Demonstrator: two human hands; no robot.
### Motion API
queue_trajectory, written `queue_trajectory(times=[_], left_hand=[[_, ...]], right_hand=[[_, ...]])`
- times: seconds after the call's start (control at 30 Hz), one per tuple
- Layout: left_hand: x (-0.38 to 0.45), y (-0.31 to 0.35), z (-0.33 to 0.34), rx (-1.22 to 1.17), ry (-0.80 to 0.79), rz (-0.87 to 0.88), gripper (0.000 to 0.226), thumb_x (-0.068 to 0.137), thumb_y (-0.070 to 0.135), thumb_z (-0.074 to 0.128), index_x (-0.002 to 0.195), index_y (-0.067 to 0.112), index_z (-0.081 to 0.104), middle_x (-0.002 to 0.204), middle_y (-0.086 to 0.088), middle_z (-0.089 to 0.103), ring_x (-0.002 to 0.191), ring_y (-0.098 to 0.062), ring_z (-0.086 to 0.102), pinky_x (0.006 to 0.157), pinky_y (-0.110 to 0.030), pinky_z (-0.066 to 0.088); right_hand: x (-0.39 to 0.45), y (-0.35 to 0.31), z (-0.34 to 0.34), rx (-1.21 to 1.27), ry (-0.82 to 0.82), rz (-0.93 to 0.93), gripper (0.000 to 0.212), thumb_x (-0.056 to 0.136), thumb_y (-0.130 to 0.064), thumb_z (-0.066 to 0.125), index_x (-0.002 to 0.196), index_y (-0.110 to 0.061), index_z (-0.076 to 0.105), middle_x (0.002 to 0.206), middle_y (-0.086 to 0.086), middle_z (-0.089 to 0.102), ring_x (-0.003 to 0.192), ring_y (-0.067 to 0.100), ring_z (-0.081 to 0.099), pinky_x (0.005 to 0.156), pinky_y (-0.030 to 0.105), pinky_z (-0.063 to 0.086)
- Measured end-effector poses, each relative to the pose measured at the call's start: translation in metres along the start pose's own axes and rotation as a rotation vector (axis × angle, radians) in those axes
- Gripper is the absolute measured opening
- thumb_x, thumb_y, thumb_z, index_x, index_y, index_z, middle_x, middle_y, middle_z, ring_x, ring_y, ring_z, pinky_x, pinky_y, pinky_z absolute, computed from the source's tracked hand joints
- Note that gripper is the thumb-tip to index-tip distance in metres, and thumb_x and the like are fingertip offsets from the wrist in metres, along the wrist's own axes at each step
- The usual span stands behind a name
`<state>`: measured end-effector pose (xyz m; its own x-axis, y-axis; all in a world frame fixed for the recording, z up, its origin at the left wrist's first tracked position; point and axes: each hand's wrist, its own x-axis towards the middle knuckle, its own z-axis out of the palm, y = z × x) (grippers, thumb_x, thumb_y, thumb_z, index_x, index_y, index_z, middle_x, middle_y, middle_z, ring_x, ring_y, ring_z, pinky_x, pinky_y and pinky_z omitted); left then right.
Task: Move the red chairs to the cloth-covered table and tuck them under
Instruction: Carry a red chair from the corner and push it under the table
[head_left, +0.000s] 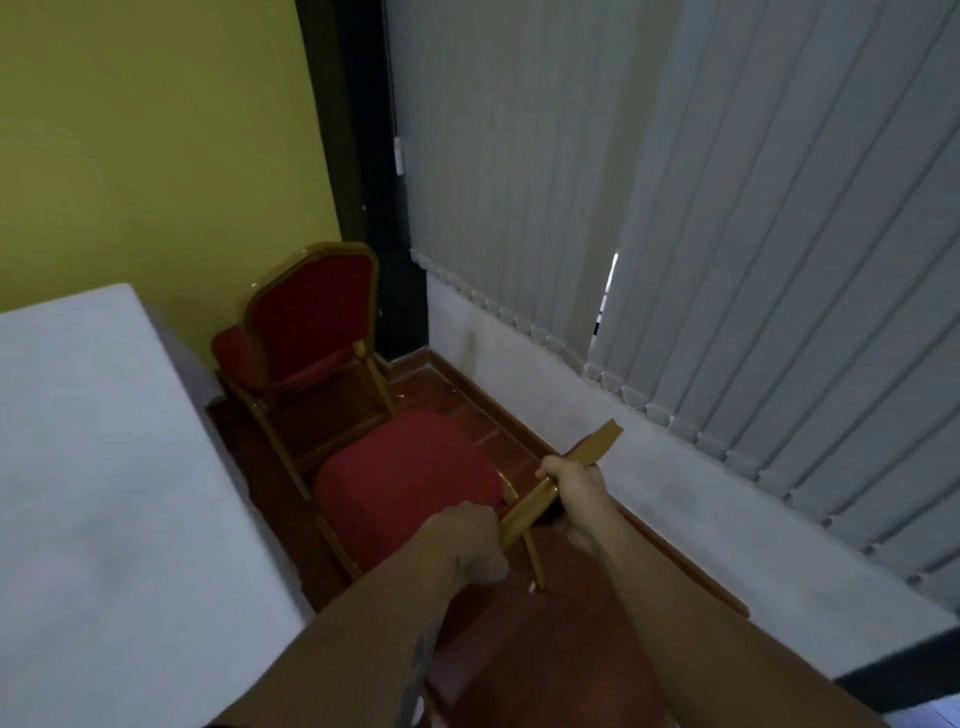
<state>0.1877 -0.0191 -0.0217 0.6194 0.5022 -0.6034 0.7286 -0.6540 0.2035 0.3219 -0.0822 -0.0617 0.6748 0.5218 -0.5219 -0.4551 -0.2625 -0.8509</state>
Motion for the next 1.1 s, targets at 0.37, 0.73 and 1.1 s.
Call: queue_trajectory(times=[0.37, 0.73, 1.1], left_hand=[[0.032, 0.056, -0.017, -0.15, 0.025, -0.218, 0.047, 0.084, 0.028, 0.061, 0.128, 0.012, 0.059, 0.126, -0.011, 0.063, 0.111, -0.03, 0.064, 0.077, -0.031, 0.047], [0.066, 0.058, -0.038, -0.14, 0.021, -0.264, 0.052, 0.086, 0.038, 0.062, 0.13, 0.012, 0.059, 0.126, -0.009, 0.063, 0.112, -0.028, 0.064, 0.083, -0.033, 0.049], [0.102, 0.076, -0.062, -0.185, 0.048, -0.426, 0.048, 0.09, 0.031, 0.061, 0.132, 0.011, 0.058, 0.131, -0.01, 0.061, 0.118, -0.028, 0.061, 0.082, -0.031, 0.045]], right_hand=[[0.066, -0.046, -0.019, -0.18, -0.284, -0.017, 0.028, 0.08, -0.001, 0.062, 0.104, -0.005, 0.05, 0.043, 0.0, 0.054, 0.037, 0.017, 0.059, 0.039, 0.029, 0.049], [0.108, -0.071, -0.005, -0.328, -0.446, -0.004, 0.025, 0.083, -0.003, 0.059, 0.063, -0.01, 0.047, 0.049, 0.004, 0.048, 0.05, 0.026, 0.057, 0.076, 0.068, 0.058], [0.171, -0.092, 0.011, -0.356, -0.577, 0.03, 0.034, 0.059, -0.014, 0.068, 0.089, -0.003, 0.055, 0.068, 0.012, 0.054, 0.07, 0.031, 0.062, 0.076, 0.065, 0.058]])
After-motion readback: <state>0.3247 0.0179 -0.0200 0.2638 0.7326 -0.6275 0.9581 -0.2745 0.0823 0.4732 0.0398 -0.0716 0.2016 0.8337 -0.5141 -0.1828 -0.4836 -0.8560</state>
